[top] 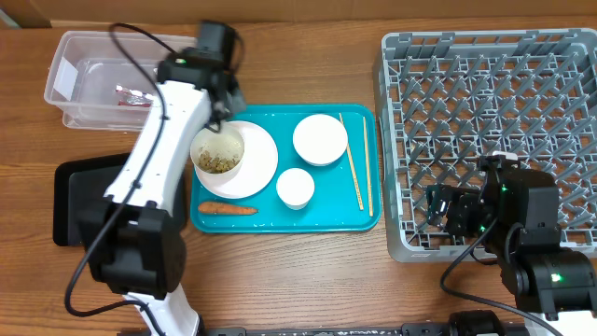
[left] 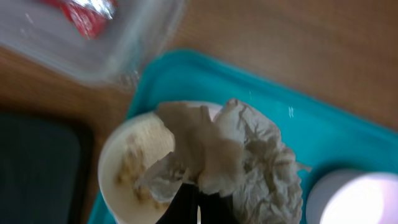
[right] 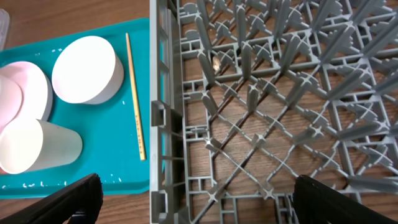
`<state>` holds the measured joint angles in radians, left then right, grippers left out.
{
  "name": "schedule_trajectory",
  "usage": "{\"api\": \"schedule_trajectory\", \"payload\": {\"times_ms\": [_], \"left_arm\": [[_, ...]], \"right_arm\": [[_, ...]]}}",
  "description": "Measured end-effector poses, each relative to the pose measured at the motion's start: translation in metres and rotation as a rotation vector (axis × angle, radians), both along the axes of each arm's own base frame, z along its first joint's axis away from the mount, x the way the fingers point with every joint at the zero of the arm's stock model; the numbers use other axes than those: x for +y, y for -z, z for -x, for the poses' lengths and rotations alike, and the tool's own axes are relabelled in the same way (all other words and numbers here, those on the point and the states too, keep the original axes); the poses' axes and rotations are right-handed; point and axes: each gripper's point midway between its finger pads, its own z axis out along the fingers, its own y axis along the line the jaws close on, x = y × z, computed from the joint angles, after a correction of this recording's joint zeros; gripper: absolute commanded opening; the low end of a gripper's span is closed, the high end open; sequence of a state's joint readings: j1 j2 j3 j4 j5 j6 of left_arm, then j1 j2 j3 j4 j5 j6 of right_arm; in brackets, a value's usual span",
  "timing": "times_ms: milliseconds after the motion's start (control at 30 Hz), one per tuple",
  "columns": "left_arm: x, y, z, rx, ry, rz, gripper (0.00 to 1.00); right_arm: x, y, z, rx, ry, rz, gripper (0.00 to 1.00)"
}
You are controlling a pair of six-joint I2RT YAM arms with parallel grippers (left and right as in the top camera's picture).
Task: Sort waste into correct bins and load items into the dishwasher
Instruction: 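Drop the tissue into the clear bin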
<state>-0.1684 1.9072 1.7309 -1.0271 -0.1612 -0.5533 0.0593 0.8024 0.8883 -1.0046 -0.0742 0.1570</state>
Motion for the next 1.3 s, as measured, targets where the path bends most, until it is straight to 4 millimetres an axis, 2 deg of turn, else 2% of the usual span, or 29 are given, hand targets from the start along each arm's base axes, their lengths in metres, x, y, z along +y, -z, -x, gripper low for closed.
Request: {"api": "schedule_trajectory", "payload": {"times_ms": [233,433,500,567,633,700,800,933,1033,1167,1300], "left_arm": [[0.07,-0.024,-0.047,-0.209,-0.149,0.002,0.04],[0.101,-0.042,-0.07,-0.335,-0.207,0.0,0.06],[0.108,-0.044,-0.075,-0.357,-0.22,-0.001,0.16],[0.113,-0.042,-0.079,-0.367,-0.23,-0.002,0.33],[0.116,-0.038,-0.081,-0.366,-0.227,-0.008,0.44],[0.117,-0.035,-0.083,-0.362,-0.217,-0.016,0.49],[0.117,-0.035,-0.08,-0.343,-0.196,-0.028,0.49],[0.104,-0.027,-0.064,-0.261,-0.16,-0.001,0.46],[0.071,-0.017,-0.035,-0.127,-0.077,0.077,0.47],[0.011,-0.001,0.016,0.089,0.052,0.142,0.49],[-0.035,0.006,0.043,0.186,0.167,0.144,0.49]], "right_arm": [[0.0,0.0,0.0,-0.001,0.0,0.0,1.0],[0.0,0.0,0.0,0.0,-0.001,0.0,1.0],[0.0,0.0,0.0,0.0,0.0,0.0,1.0],[0.0,0.0,0.0,0.0,0.0,0.0,1.0],[0.0,0.0,0.0,0.0,0.0,-0.001,1.0],[0.0,0.0,0.0,0.0,0.0,0.0,1.0],[0.0,0.0,0.0,0.0,0.0,0.0,1.0],[0.0,0.0,0.0,0.0,0.0,0.0,1.0],[0.0,0.0,0.0,0.0,0.0,0.0,1.0],[0.0,0.0,0.0,0.0,0.0,0.0,1.0],[0.0,0.0,0.0,0.0,0.0,0.0,1.0]]}}
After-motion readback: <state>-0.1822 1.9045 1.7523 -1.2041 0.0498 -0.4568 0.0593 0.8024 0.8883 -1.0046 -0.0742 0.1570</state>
